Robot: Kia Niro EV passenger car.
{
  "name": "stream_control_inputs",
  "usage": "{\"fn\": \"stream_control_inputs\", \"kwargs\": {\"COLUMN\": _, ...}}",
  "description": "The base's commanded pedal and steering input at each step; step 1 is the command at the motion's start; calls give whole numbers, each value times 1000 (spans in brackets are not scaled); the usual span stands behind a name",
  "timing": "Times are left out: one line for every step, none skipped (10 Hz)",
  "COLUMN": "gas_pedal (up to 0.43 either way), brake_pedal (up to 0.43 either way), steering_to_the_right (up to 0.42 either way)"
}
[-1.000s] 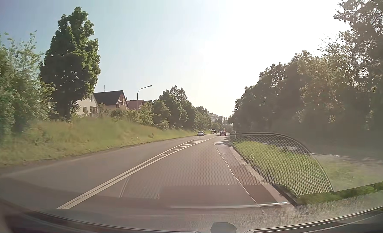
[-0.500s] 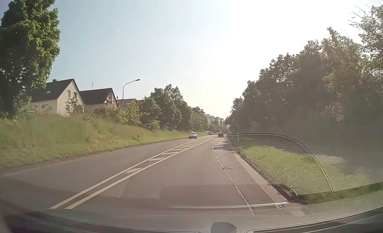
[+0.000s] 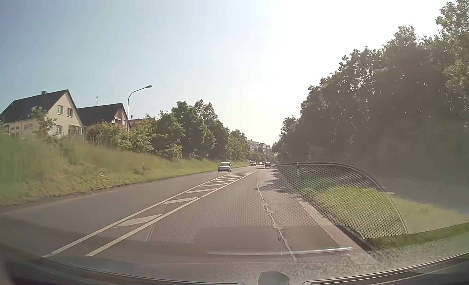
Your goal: Follow the waypoints while adhering to traffic rules and regulations
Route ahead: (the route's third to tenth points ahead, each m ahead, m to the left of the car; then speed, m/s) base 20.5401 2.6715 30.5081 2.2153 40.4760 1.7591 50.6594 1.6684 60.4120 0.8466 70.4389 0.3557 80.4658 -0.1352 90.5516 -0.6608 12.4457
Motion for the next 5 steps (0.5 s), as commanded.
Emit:
{"fn": "stream_control_inputs", "kwargs": {"gas_pedal": 28, "brake_pedal": 30, "steering_to_the_right": 9}}
{"fn": "stream_control_inputs", "kwargs": {"gas_pedal": 39, "brake_pedal": 30, "steering_to_the_right": 10}}
{"fn": "stream_control_inputs", "kwargs": {"gas_pedal": 39, "brake_pedal": 30, "steering_to_the_right": 10}}
{"fn": "stream_control_inputs", "kwargs": {"gas_pedal": 39, "brake_pedal": 30, "steering_to_the_right": 11}}
{"fn": "stream_control_inputs", "kwargs": {"gas_pedal": 39, "brake_pedal": 30, "steering_to_the_right": 11}}
